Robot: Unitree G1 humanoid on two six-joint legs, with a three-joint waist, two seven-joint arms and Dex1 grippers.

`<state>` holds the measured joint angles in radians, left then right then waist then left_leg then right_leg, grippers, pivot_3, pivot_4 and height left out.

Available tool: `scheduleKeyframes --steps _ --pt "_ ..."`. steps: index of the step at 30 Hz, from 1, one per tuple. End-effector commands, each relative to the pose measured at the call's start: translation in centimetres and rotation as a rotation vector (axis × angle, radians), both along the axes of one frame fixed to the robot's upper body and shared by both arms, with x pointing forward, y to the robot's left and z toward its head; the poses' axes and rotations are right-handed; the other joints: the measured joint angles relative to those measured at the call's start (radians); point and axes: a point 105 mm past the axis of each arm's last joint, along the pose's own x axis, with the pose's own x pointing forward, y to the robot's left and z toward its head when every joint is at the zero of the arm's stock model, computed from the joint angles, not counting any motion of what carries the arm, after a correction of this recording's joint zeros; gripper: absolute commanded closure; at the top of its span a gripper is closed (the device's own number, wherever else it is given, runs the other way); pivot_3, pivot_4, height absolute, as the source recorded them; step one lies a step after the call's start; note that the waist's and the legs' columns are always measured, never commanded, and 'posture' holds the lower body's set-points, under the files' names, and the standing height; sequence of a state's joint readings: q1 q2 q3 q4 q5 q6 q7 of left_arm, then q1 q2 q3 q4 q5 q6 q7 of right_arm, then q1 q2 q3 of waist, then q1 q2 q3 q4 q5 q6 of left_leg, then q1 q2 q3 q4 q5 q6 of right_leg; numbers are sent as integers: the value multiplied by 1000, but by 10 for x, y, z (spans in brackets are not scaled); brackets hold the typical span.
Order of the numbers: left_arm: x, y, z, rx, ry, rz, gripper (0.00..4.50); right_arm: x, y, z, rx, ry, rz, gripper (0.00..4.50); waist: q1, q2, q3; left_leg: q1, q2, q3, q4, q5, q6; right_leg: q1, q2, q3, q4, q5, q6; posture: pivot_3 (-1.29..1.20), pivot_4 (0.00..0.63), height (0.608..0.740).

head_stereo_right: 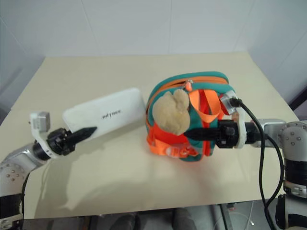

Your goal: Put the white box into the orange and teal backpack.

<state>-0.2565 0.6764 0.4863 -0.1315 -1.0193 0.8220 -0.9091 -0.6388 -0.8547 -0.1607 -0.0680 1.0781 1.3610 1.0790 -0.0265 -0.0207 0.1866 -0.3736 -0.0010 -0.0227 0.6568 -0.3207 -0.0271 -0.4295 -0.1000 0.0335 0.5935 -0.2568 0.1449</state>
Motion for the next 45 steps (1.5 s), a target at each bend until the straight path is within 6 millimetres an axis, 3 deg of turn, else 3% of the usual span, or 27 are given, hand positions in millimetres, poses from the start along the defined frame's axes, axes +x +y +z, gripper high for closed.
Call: scheduleKeyframes --steps 1,5,9,16,20,27,35,45 --pt "-17 -1 34 -35 -105 -25 3082 4 1 -1 10 -17 10 3946 -1 0 0 0 0 0 0 0 0 0 0 0 0 0 0 0 150 740" --pt "-29 -11 52 -90 -110 -100 3082 9 2 -6 0 -18 12 3946 0 0 0 1 0 0 1 0 0 1 0 0 1 0 0 0 150 740" --pt "-33 -26 46 -2 -93 -175 3082 13 5 -7 1 -28 17 3946 0 0 0 1 0 0 2 0 0 1 0 1 1 0 0 0 150 740" --pt "-11 -32 33 122 -157 -152 3082 16 9 -7 2 -44 22 3946 1 0 0 2 0 1 3 0 0 2 2 1 0 0 -1 0 150 740" --pt "5 -28 39 181 -271 -100 3082 13 8 -7 4 -48 21 3946 1 0 0 3 0 1 4 0 0 2 2 1 0 0 -1 0 150 740" --pt "9 -20 33 327 -309 -135 3082 12 4 -9 7 -50 -2 3946 1 0 0 2 0 1 4 -1 1 2 2 1 1 0 0 0 150 740" --pt "25 -5 42 352 -368 -55 3082 12 7 -11 25 -53 -12 3946 2 0 0 2 0 1 5 -1 2 2 2 1 2 1 0 0 150 740" --pt "26 -16 26 414 -362 -148 3082 10 7 -11 35 -54 -22 3946 2 0 0 1 0 2 5 -1 2 2 2 1 2 1 0 0 150 740"
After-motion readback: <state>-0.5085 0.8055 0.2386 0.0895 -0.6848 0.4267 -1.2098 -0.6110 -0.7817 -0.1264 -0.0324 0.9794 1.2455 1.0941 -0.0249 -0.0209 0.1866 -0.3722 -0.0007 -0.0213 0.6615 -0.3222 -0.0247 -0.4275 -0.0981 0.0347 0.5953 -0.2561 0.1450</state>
